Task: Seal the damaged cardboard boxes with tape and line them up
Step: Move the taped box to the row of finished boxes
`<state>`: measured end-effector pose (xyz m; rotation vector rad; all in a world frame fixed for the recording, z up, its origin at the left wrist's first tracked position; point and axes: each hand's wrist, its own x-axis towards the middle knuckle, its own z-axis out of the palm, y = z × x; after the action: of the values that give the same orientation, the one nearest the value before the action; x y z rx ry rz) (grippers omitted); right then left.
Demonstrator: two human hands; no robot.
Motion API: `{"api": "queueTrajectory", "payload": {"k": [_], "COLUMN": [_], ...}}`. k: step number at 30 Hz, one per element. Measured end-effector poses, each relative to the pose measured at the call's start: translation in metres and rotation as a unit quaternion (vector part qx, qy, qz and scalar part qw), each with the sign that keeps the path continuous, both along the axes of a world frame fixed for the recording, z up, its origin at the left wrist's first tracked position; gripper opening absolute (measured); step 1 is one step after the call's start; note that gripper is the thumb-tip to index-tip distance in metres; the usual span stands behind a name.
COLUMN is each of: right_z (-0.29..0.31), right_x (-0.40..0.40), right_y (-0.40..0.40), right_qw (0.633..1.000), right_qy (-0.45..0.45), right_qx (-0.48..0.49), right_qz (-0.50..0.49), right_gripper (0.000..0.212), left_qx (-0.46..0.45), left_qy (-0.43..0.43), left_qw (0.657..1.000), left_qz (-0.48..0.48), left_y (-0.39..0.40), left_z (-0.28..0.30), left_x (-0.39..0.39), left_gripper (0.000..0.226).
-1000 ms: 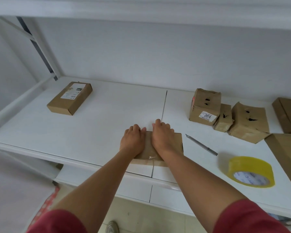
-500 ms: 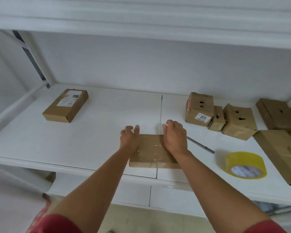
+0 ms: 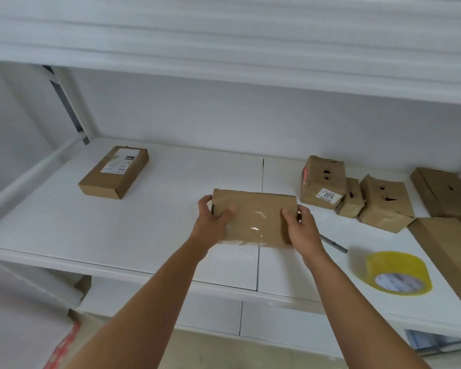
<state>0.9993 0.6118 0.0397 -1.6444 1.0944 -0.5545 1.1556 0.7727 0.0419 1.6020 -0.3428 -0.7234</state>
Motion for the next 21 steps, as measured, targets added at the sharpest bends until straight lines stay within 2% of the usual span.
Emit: {"api": "queueTrajectory", "payload": {"k": [1,3,5,7,9,12,16,21], "right_z": [0.004,0.007,0.007,0.007,0.008,0.011,0.011,0.01], "right_x": [0.005,0.017,0.033,0.055,0.082,0.125,0.161,0.192], "right_y": [0.004,0.012,0.029,0.055,0.087,0.121,0.143,0.165], "right_qw": [0.998,0.987,0.969,0.943,0.928,0.914,0.892,0.866], "right_qy": [-0.042,-0.107,-0.177,-0.246,-0.279,-0.279,-0.256,-0.269], "right_qx": [0.044,0.113,0.161,0.214,0.241,0.283,0.364,0.42], "right_qz": [-0.006,-0.03,-0.066,-0.072,-0.063,-0.08,-0.078,-0.047], "right_gripper": [0.021,0.043,0.055,0.055,0.053,0.052,0.047,0.055], "left_qx": [-0.026,-0.066,-0.096,-0.131,-0.156,-0.162,-0.175,-0.148], "left_qy": [0.009,0.038,0.084,0.144,0.163,0.081,-0.047,-0.243], "left_qw": [0.999,0.995,0.987,0.975,0.969,0.977,0.979,0.957], "left_qz": [0.019,0.061,0.095,0.109,0.1,0.113,0.092,0.053], "left_y": [0.004,0.016,0.03,0.042,0.053,0.07,0.098,0.125], "left_z": [0.002,0.004,0.003,0.0,-0.002,-0.004,-0.008,-0.024], "left_x": [0.006,0.019,0.029,0.036,0.041,0.054,0.087,0.115], "left_gripper": [0.069,0.077,0.079,0.07,0.062,0.061,0.084,0.057]}}
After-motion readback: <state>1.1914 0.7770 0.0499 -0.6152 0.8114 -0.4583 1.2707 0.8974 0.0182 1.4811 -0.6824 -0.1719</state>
